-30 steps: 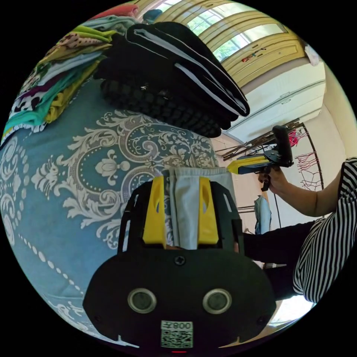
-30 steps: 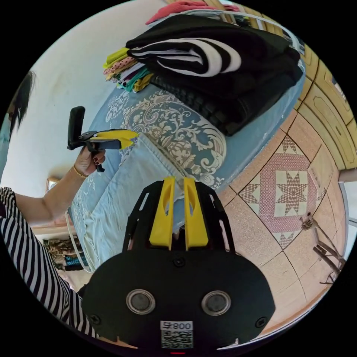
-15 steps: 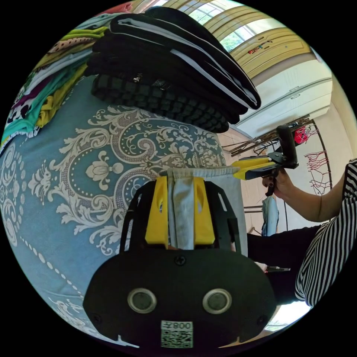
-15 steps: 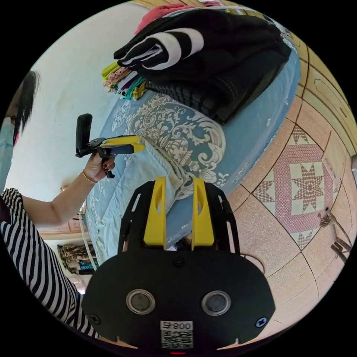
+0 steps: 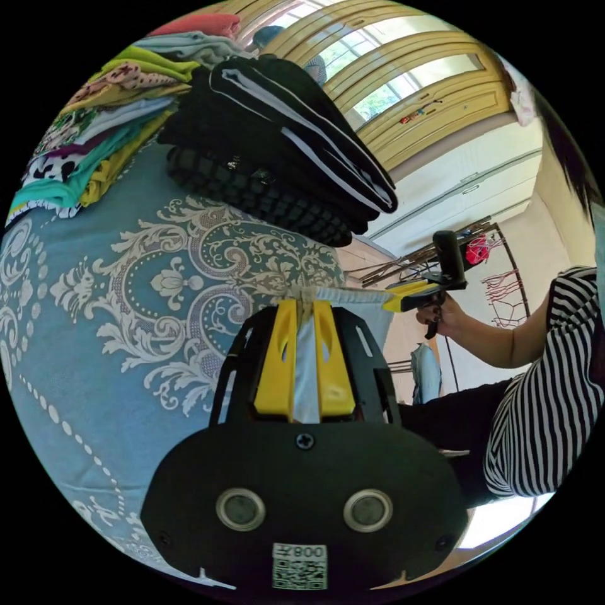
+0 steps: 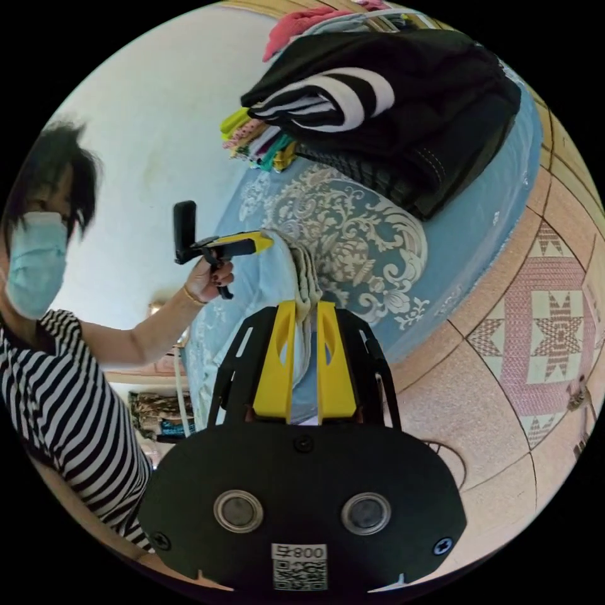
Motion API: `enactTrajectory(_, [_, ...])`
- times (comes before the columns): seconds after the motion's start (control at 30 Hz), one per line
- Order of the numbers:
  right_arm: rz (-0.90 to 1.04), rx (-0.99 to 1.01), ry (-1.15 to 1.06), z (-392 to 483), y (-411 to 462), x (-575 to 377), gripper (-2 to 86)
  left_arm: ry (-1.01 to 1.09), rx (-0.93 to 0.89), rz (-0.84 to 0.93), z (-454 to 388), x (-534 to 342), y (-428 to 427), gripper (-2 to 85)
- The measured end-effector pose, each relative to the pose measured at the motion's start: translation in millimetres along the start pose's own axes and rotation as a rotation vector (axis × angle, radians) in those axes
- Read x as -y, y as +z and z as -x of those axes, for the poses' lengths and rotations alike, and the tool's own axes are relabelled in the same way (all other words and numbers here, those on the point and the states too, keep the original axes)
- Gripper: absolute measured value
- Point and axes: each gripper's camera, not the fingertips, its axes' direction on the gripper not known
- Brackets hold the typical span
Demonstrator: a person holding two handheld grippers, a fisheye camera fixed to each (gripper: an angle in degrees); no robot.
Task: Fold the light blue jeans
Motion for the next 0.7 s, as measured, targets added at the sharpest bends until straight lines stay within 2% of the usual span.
enactTrajectory(0.13, [0.071,0.139,-0.104,29,3,-1,6.3,0.008,-0.091,-0.067,-1,-42,-43,4.4])
enactTrajectory(0.3, [0.268,0.293,-0.252,92,42,-6,6.2,-0.009,-0.146,-0.095,-5,-114,-99,4.2])
enactTrajectory(0.7, [0.756,0.527,-0.424,213,208,-43,5.8,-0.384,-0.111,-0.101,-26,-387,-214,3.5])
